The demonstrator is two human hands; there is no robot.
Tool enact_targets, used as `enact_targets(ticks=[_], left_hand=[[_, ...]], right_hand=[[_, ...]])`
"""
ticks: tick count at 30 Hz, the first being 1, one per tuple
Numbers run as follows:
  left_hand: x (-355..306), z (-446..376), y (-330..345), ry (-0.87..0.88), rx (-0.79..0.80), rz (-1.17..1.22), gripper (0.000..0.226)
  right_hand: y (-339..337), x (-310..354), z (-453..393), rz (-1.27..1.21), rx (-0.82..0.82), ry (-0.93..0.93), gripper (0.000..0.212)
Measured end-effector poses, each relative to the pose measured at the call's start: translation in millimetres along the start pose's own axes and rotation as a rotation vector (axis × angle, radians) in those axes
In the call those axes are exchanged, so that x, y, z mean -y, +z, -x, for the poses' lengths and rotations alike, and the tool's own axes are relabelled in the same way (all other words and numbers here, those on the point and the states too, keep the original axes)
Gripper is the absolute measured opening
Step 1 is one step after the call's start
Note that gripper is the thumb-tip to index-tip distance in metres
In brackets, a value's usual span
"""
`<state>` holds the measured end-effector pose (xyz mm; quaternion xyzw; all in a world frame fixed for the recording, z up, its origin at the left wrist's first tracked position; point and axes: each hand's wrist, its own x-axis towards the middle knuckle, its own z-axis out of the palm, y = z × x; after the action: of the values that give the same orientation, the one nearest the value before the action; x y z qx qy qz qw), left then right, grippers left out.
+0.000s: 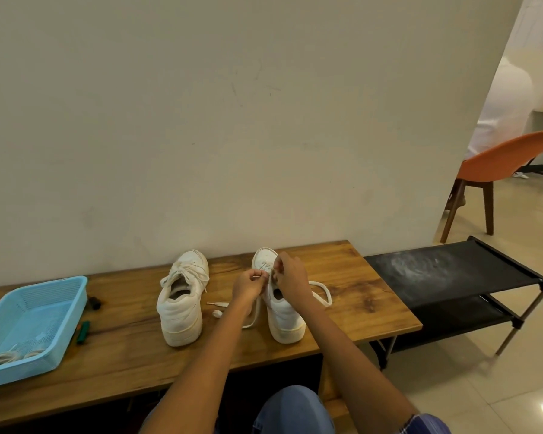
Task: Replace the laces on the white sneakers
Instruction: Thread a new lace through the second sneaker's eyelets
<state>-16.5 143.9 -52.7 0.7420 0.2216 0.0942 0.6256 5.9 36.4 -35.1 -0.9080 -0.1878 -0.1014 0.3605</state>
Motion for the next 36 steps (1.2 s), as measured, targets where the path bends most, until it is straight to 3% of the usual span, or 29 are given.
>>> enact_targets(ticks=[4, 7, 9, 11, 14, 17, 19, 23, 24, 25, 28, 30, 34, 36], left_hand=[[-6, -4, 3, -0.004, -0.041, -0.051, 0.019], [-26, -6, -2, -0.148, -0.184, 0.500, 0.027], [-38, -11, -17, -0.203, -0.273, 0.743, 0.031], [-44, -7, -28, -0.230, -0.234, 0.501, 0.030], [-36, 13, -28, -0.097, 0.016, -0.349, 0.026], [-23, 15, -19, 0.023, 0.125, -0.571, 0.019], [-29, 13, -15, 0.070, 0.097, -0.386, 0.018], [-56, 6, -22, -0.137, -0.206, 0.698, 0.032], [-56, 2, -28, -0.181, -0.231, 0.816, 0.032], [-55, 4, -32, -0.201, -0.221, 0.753, 0.031], [-34, 15, -27, -0.113, -0.026, 0.016, 0.020], [-16, 19, -18, -0.038, 0.137, -0.232, 0.021], [-10, 11, -8, 0.127, 0.096, -0.335, 0.017], [-18, 10, -11, 0.073, 0.035, -0.205, 0.016]], right_hand=[[-3, 1, 4, -0.036, -0.078, 0.009, 0.018], [-7, 0, 10, -0.089, -0.250, 0.135, 0.027], [-6, 1, 12, -0.019, -0.274, 0.178, 0.029], [-6, 1, 12, 0.021, -0.295, 0.204, 0.032], [-5, 2, 12, 0.016, -0.319, 0.234, 0.035], [-5, 4, 13, 0.008, -0.321, 0.248, 0.036], [-6, 2, 13, 0.007, -0.316, 0.256, 0.035], [-6, 2, 12, -0.030, -0.300, 0.273, 0.033], [-7, 3, 12, -0.031, -0.299, 0.280, 0.032], [-7, 3, 12, -0.031, -0.298, 0.290, 0.031], [-6, 2, 11, -0.020, -0.296, 0.303, 0.031], [-6, 2, 12, -0.030, -0.293, 0.306, 0.031], [-7, 2, 13, -0.041, -0.305, 0.305, 0.030], [-6, 1, 13, -0.033, -0.298, 0.312, 0.029]])
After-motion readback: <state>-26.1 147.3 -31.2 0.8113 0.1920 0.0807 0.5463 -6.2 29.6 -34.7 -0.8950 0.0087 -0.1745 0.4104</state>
